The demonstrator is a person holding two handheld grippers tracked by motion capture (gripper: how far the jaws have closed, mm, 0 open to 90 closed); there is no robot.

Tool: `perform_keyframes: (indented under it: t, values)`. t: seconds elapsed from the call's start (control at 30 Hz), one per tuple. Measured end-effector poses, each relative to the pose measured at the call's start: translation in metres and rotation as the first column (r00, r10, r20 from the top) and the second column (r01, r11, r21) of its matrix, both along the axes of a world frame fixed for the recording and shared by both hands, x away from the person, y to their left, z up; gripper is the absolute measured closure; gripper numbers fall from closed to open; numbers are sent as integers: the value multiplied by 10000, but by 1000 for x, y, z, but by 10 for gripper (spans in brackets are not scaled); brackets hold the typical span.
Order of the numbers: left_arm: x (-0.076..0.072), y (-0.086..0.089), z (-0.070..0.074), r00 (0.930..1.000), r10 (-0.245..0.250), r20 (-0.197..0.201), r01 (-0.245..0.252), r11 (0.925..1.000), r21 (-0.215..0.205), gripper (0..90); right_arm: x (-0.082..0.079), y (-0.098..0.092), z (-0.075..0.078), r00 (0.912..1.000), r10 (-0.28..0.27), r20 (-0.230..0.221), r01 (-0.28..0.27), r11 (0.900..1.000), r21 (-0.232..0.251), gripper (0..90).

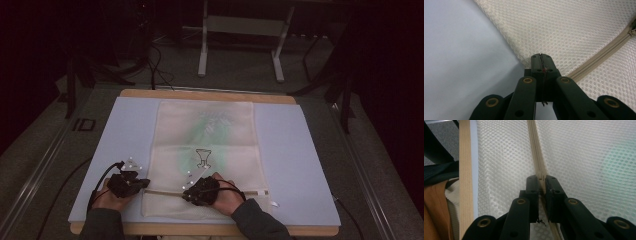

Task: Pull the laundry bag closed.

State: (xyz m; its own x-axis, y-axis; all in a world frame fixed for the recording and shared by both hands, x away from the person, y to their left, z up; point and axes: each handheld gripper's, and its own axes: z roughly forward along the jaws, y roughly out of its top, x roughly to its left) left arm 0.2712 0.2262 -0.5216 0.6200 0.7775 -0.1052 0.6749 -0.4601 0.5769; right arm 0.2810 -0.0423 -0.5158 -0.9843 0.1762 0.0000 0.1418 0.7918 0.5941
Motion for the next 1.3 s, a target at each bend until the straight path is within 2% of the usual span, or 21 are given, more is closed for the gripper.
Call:
perform_keyframes:
  t: [1.3]
  values:
    - [0,-1,0,10000,2,8,-2,10000,42,899,0,-27,0,9996,-269,-43,268,9996,-104,822]
